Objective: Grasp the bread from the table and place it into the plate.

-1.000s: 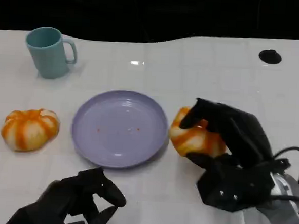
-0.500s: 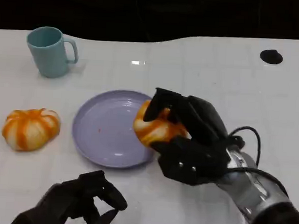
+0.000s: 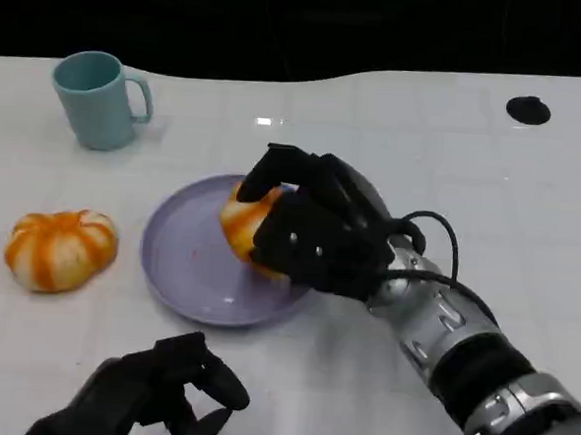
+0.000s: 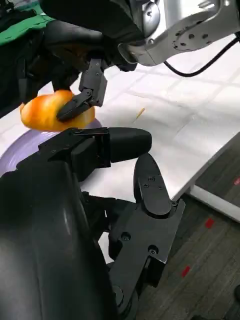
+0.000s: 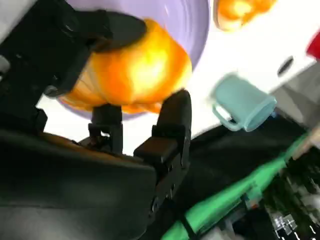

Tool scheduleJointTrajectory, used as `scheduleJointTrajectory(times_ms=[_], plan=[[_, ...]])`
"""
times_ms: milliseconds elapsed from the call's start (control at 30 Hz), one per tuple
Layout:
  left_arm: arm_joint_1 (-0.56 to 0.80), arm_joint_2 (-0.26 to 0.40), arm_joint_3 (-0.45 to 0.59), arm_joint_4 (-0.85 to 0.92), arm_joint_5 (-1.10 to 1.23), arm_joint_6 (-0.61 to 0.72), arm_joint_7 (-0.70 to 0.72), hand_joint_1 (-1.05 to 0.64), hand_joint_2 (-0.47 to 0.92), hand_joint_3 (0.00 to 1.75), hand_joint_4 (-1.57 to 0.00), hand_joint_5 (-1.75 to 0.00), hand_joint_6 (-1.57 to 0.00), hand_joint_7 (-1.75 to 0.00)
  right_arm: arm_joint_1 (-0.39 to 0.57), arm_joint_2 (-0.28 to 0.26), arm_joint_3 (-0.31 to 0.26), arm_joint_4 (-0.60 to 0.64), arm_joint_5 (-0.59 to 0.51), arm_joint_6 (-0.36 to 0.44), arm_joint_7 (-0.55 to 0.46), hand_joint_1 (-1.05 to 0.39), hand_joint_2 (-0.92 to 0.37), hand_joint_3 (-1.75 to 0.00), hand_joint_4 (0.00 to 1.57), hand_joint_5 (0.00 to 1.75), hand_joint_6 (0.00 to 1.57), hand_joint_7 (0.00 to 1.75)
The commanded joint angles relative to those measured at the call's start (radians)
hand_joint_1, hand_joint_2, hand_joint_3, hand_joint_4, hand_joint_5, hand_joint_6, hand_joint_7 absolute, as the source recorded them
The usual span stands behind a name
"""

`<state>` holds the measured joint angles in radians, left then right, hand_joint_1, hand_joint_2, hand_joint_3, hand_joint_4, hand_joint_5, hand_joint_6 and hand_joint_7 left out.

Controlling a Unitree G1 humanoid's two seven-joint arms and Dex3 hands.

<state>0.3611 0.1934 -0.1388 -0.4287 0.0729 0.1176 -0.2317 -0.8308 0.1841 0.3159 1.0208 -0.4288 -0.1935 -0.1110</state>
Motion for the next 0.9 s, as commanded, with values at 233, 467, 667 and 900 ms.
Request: scheduleJointTrajectory(times_ms=[233, 467, 667, 900], plan=[[0.006, 0.000, -0.002, -0.002, 0.017, -0.004, 0.013, -0.24, 0.81, 0.62, -0.59, -1.74, -0.63, -1.26, -0.015, -0.075, 0.094, -0.046, -0.042, 0.040, 0.219, -0.60, -0.92, -0.28, 0.00, 0.17, 0.20, 0.00], [0.002, -0.004, -0.004, 0.005, 0.022, -0.012, 0.012, -0.24, 0.81, 0.62, -0.61, -1.75, -0.63, -1.26, 0.002, -0.103, 0.116, -0.139, -0.042, 0.114, 0.324, -0.71, -0.92, -0.36, 0.00, 0.11, 0.13, 0.00], [0.003, -0.010, -0.004, 0.004, 0.022, -0.007, 0.009, -0.25, 0.82, 0.62, -0.63, -1.75, -0.63, -1.27, 0.077, -0.166, 0.116, -0.339, -0.034, 0.167, 0.408, -0.73, -0.92, -0.39, 0.03, 0.14, 0.14, 0.01], [0.004, -0.013, -0.004, -0.003, 0.015, 0.004, 0.006, -0.25, 0.82, 0.62, -0.64, -1.75, -0.63, -1.27, 0.238, -0.259, 0.099, -0.675, -0.022, 0.233, 0.469, -0.70, -0.92, -0.38, 0.11, 0.20, 0.19, 0.03]])
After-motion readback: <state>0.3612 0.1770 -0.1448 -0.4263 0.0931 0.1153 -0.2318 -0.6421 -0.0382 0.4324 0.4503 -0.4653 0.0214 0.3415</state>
